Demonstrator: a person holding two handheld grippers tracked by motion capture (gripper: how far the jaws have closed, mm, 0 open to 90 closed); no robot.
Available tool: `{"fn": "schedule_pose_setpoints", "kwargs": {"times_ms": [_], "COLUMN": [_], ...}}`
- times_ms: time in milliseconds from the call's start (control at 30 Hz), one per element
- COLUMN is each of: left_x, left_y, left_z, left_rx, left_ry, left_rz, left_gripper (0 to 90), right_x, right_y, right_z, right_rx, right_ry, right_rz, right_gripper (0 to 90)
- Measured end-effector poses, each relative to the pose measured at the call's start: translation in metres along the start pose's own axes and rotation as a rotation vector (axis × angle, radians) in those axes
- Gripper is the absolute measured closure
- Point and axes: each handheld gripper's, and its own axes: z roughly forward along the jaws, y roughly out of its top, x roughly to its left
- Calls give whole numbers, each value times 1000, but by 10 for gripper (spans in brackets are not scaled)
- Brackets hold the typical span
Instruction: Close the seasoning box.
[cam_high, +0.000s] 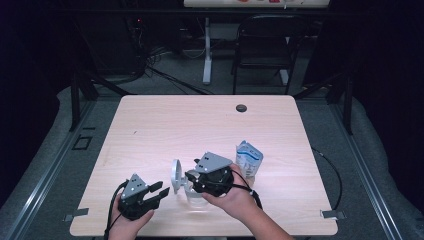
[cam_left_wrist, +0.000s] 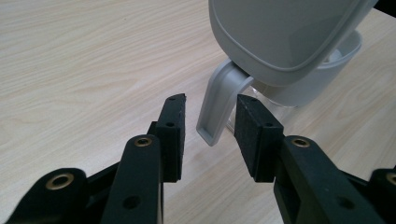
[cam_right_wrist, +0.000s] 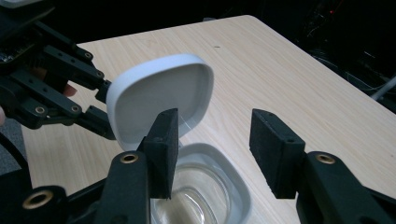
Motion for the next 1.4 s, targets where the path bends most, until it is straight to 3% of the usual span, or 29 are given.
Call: {"fn": "schedule_pose_setpoints", "kwargs": {"times_ms": [633,833,1133,1400], "left_x": [11,11,12,13], "left_y": [-4,-4,-4,-5], "left_z": [2,0,-1,-1], "left_rx": [4,-13,-15,-4], "left_ry": [-2,-5,-5,2], "left_rz": [-55,-56,-58,-60], "left_gripper": [609,611,603,603], "right_x": [-30,-39,-49,-62], "right_y": [-39,-52,-72,-78], "right_z": [-54,-73,-100,-111], "right_rx": [-26,-50,-54,-68], "right_ry": [-96,-132,-185,-234], "right_rz": [110,161,191,237], "right_gripper": [525,525,503,517]}}
